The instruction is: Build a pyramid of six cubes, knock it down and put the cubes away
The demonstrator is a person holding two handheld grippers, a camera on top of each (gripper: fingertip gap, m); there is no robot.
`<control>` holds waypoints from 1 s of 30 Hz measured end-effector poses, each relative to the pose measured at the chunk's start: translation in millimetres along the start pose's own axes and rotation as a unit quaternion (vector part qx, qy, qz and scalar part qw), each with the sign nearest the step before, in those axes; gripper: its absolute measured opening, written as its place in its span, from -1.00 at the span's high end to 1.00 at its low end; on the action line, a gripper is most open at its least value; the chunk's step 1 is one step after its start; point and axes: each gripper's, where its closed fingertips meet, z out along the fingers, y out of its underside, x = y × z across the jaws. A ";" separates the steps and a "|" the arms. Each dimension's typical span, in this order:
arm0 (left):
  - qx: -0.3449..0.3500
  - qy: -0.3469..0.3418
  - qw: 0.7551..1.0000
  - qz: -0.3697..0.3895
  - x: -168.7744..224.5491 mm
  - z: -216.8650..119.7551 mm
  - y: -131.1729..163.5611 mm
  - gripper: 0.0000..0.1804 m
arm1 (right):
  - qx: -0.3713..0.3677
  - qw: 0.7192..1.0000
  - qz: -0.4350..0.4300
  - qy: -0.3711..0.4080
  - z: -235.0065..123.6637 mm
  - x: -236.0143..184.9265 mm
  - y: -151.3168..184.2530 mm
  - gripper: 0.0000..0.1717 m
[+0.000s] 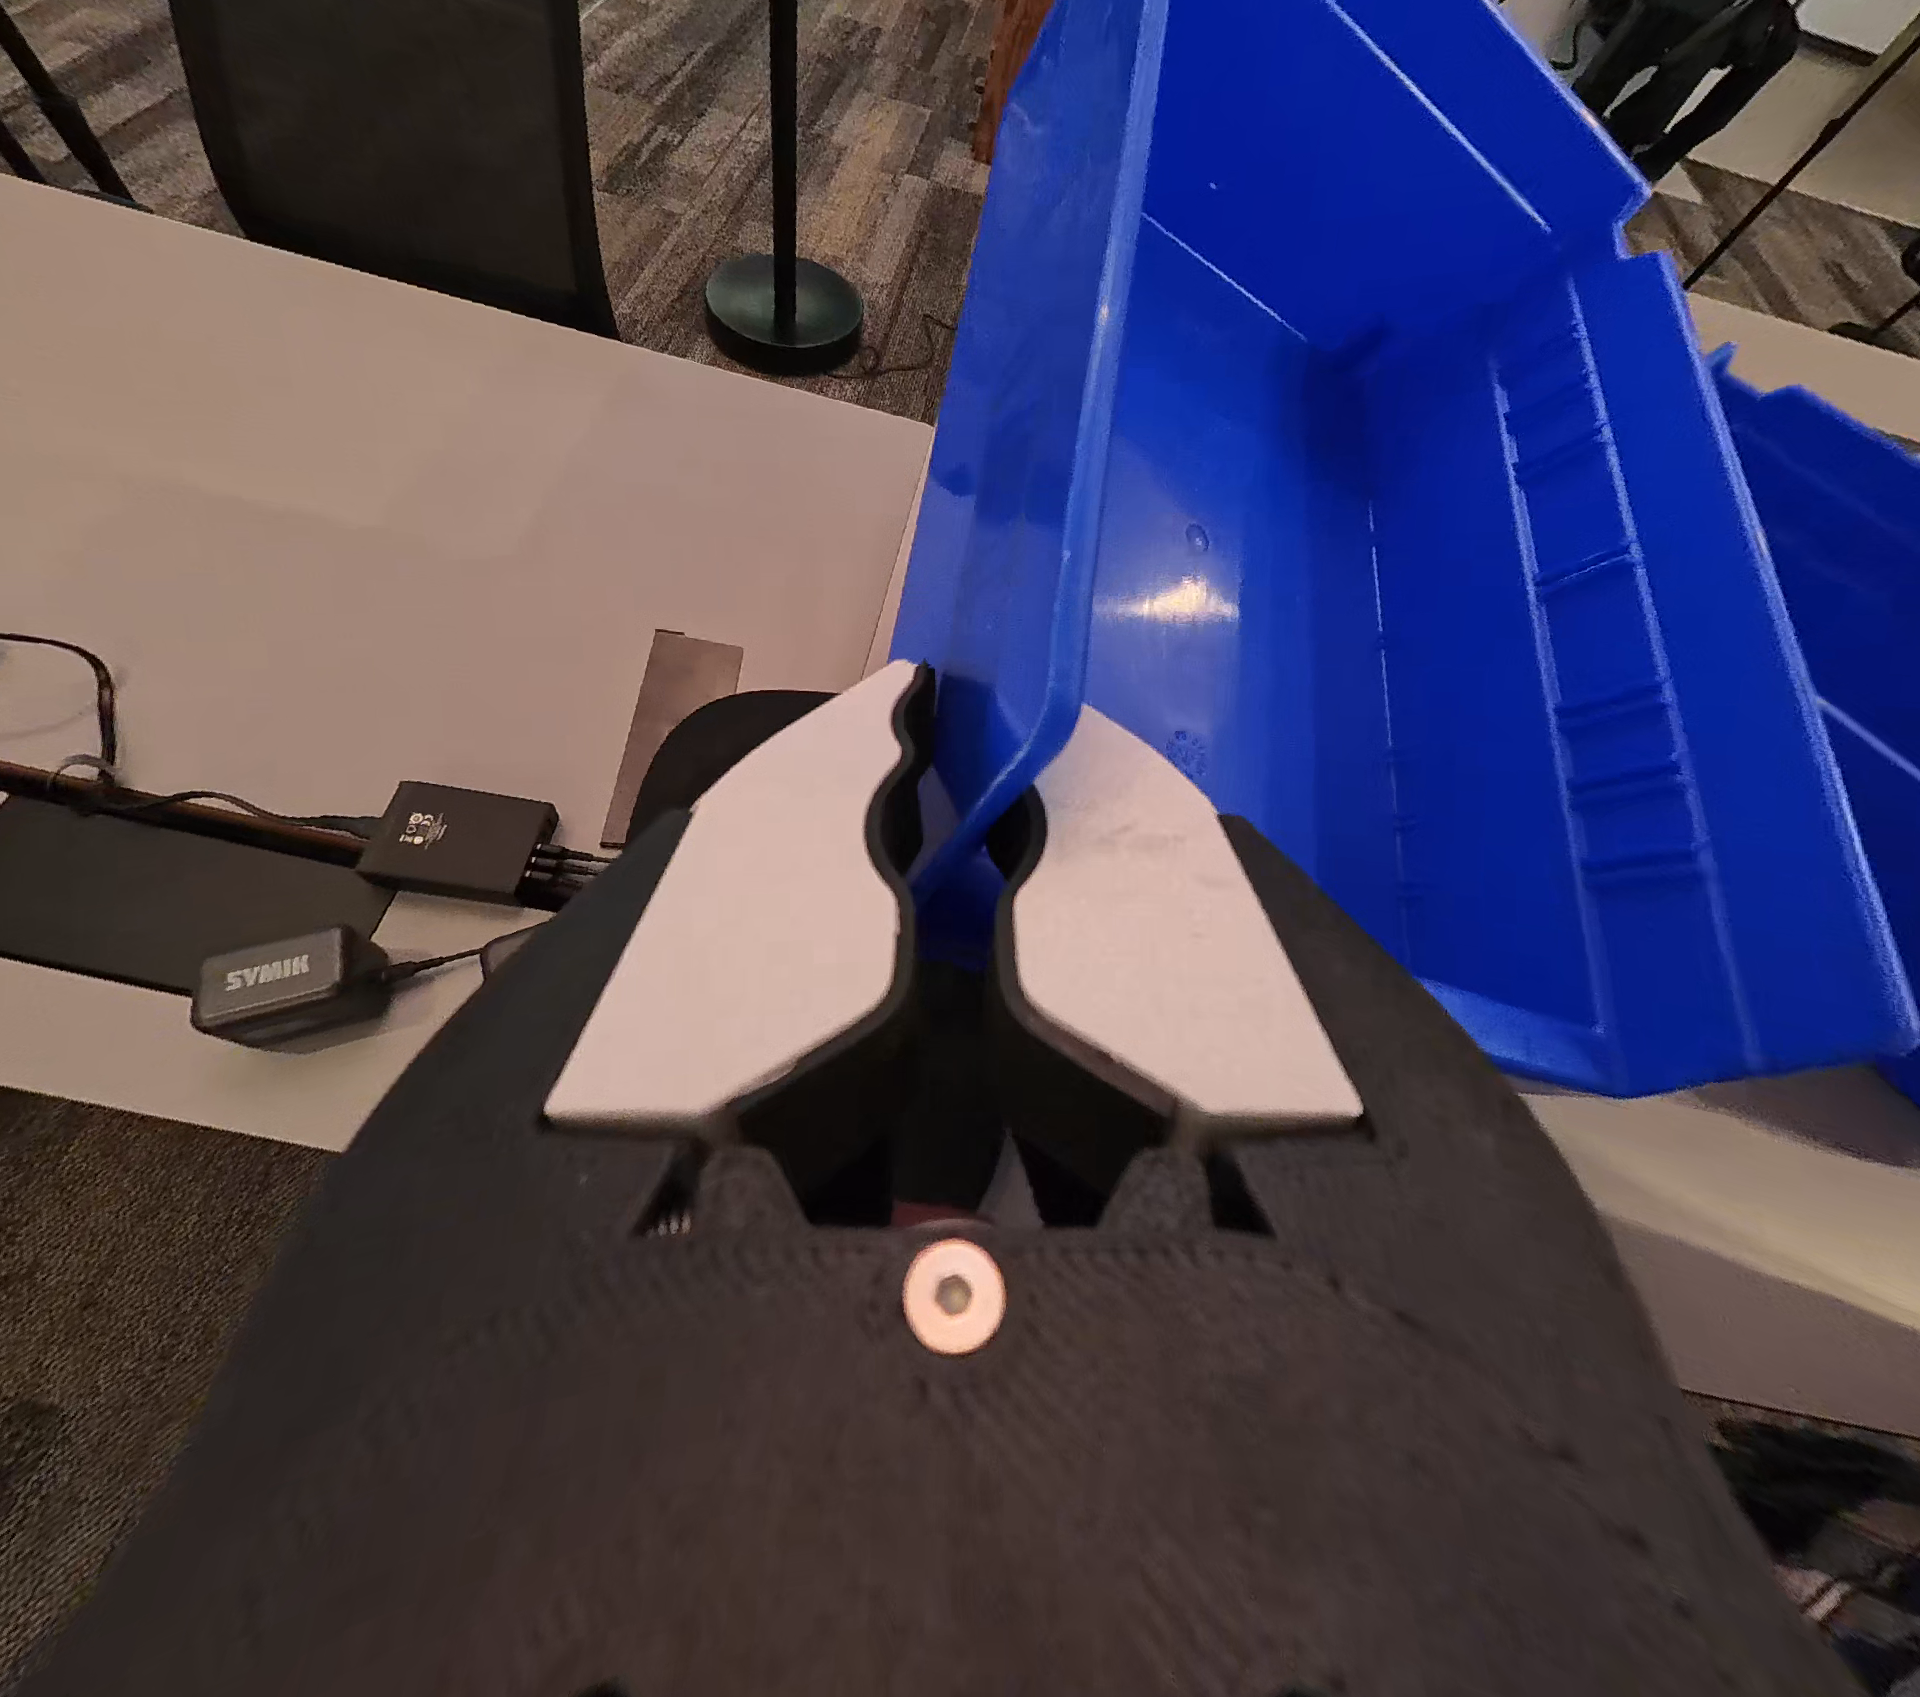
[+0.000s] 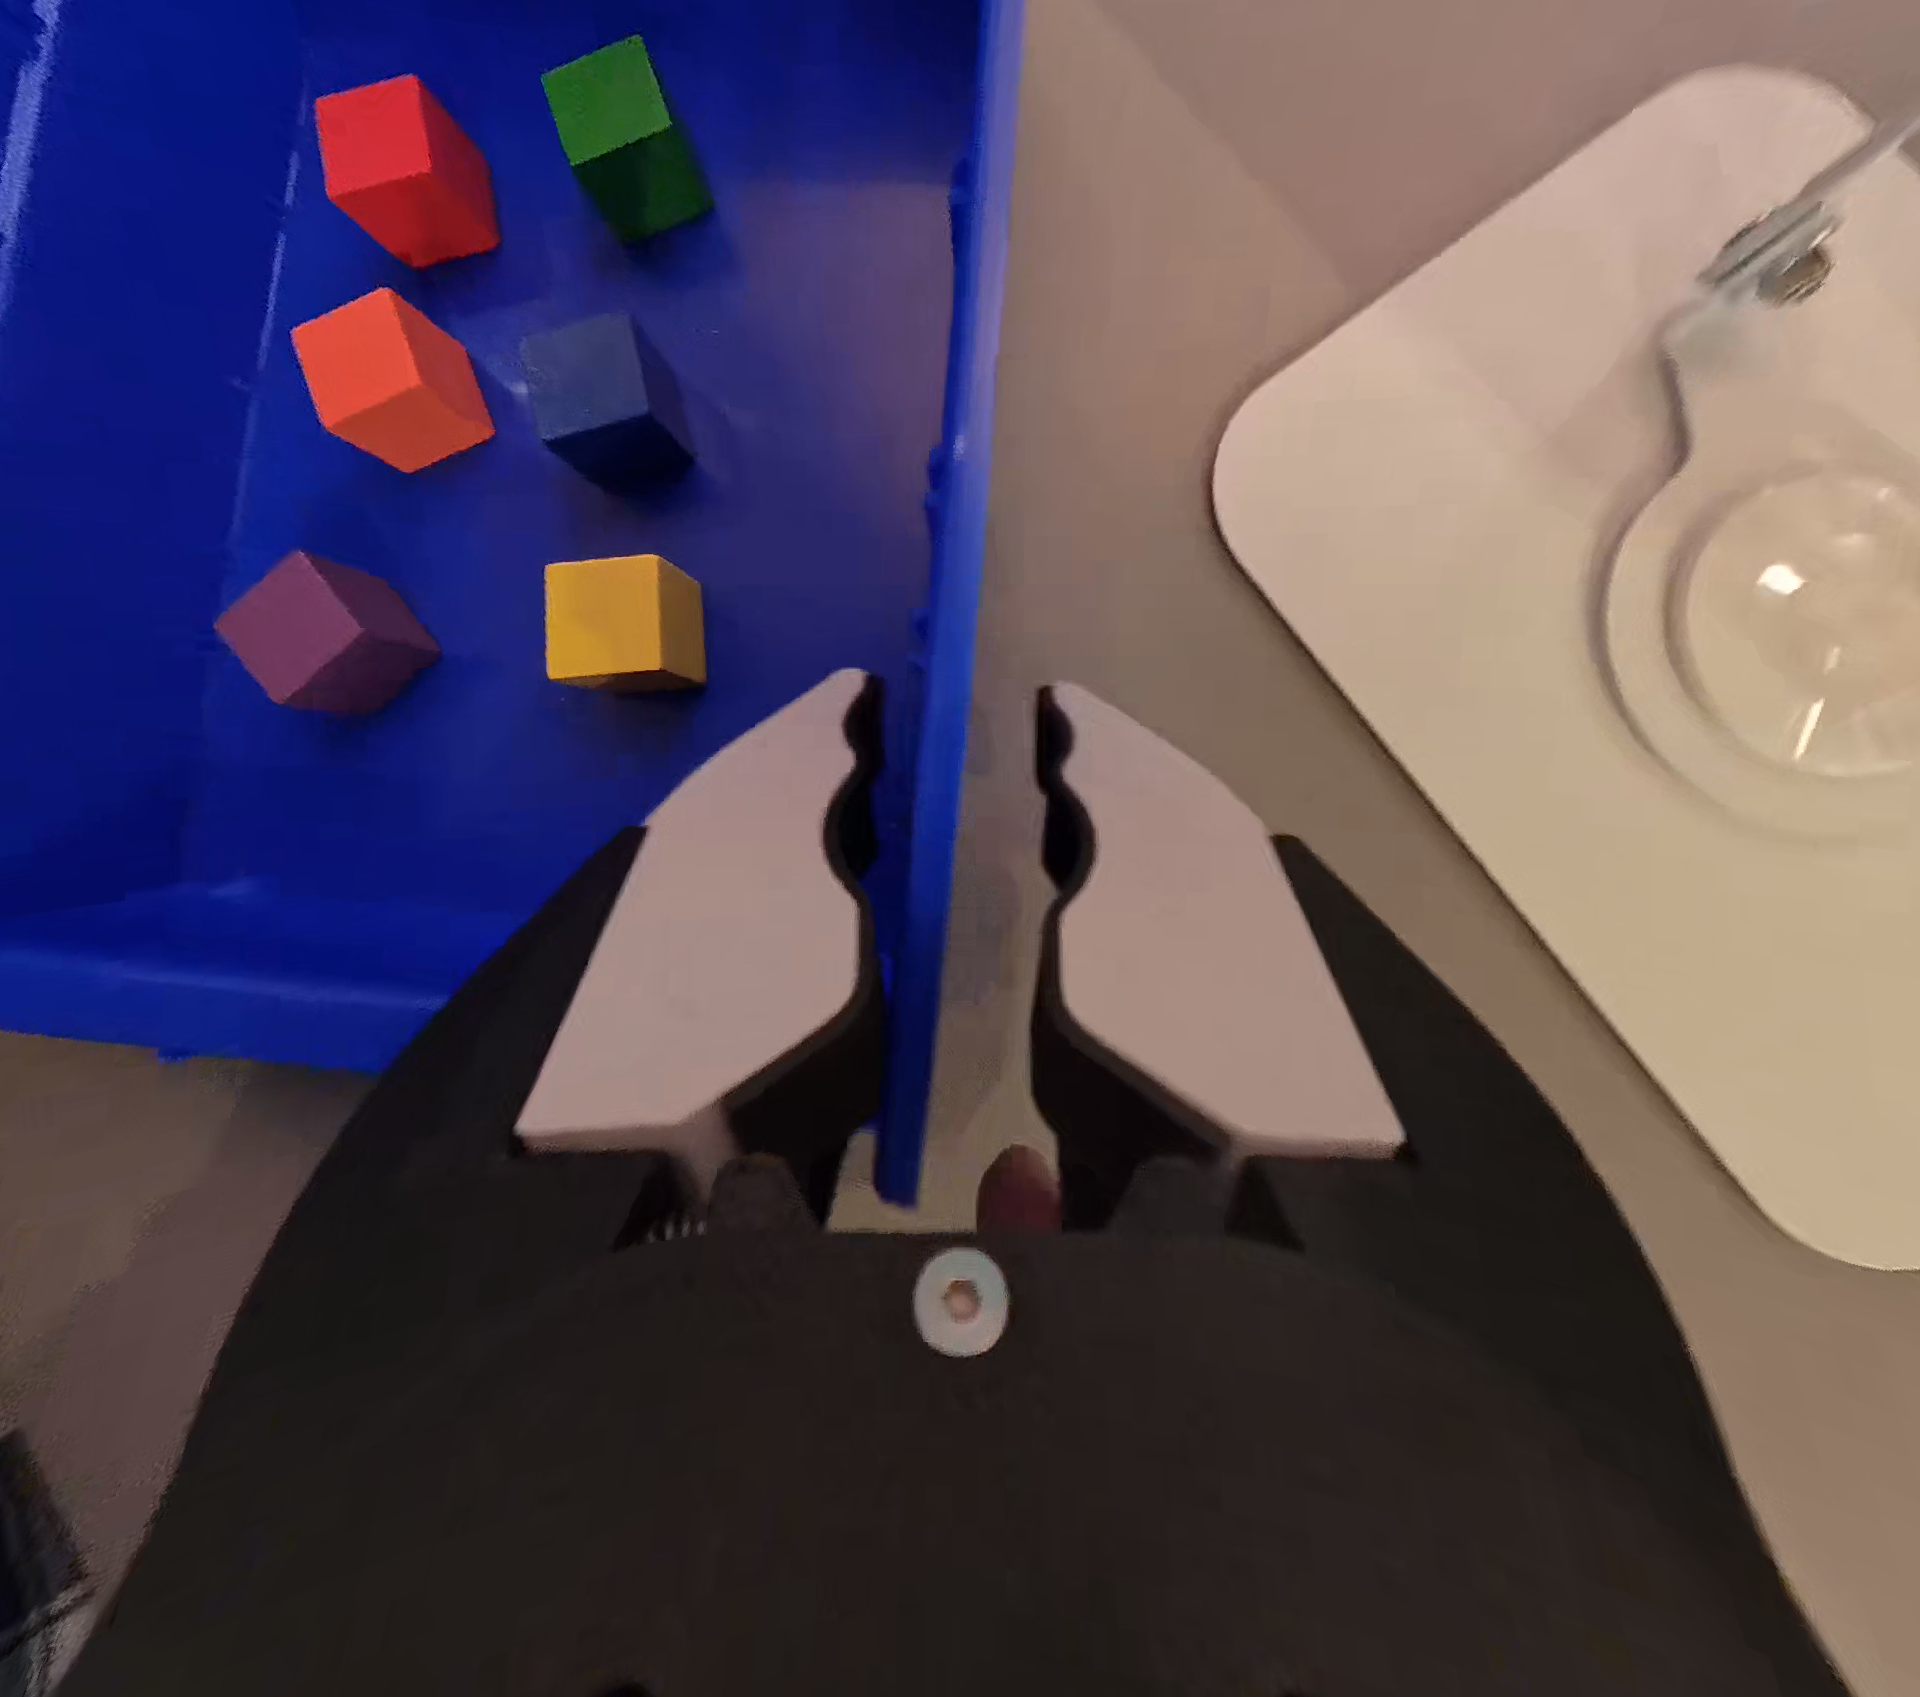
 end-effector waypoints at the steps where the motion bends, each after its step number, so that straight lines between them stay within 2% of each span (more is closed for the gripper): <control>1: 0.002 -0.001 1.000 -0.002 -0.4 -1.3 -0.8 0.91 | 0.006 1.000 -0.010 0.008 -2.0 -0.5 -4.1 0.58; 3: 0.006 -0.004 1.000 -0.004 -1.3 -5.0 -3.1 0.91 | 0.030 0.999 -0.039 0.021 -16.3 -0.2 -14.2 0.55; 5: 0.009 -0.005 1.000 -0.009 -2.6 -8.6 -4.9 0.91 | 0.075 0.990 -0.117 0.021 -40.0 -11.3 -30.3 0.55; 7: 0.012 -0.004 1.000 -0.016 -3.8 -10.7 -6.0 0.91 | 0.100 0.969 -0.224 -0.027 -58.0 -43.8 -37.0 0.54; 9: 0.014 -0.003 1.000 -0.022 -4.0 -10.8 -6.0 0.91 | 0.076 0.936 -0.326 -0.113 -63.9 -86.4 -20.4 0.58; 11: 0.014 -0.002 1.000 -0.026 -2.8 -8.9 -5.3 0.91 | 0.017 0.909 -0.383 -0.161 -56.8 -109.1 6.6 0.48; 14: 0.012 0.001 1.000 -0.025 1.6 -5.0 -4.1 0.91 | -0.031 0.885 -0.431 -0.173 -37.4 -117.9 32.9 0.43; 16: 0.010 0.002 1.000 -0.022 5.1 -3.1 -3.3 0.91 | -0.053 0.872 -0.455 -0.171 -22.8 -120.0 43.7 0.45; 18: 0.008 0.005 1.000 -0.023 7.4 -2.0 -2.2 0.91 | -0.063 0.863 -0.469 -0.178 -10.7 -125.5 48.7 0.57; 21: 0.009 0.005 1.000 -0.027 7.6 -2.8 -1.4 0.91 | -0.046 0.854 -0.481 -0.191 -2.2 -137.4 39.9 0.70; 25: 0.016 -0.005 0.999 -0.034 -1.1 -8.6 -3.0 0.91 | -0.049 0.863 -0.464 -0.195 18.0 -148.5 17.0 0.73; 30: 0.025 -0.024 0.999 -0.040 -16.3 -19.8 -9.0 0.91 | -0.060 0.909 -0.387 -0.143 63.6 -149.2 -39.8 0.73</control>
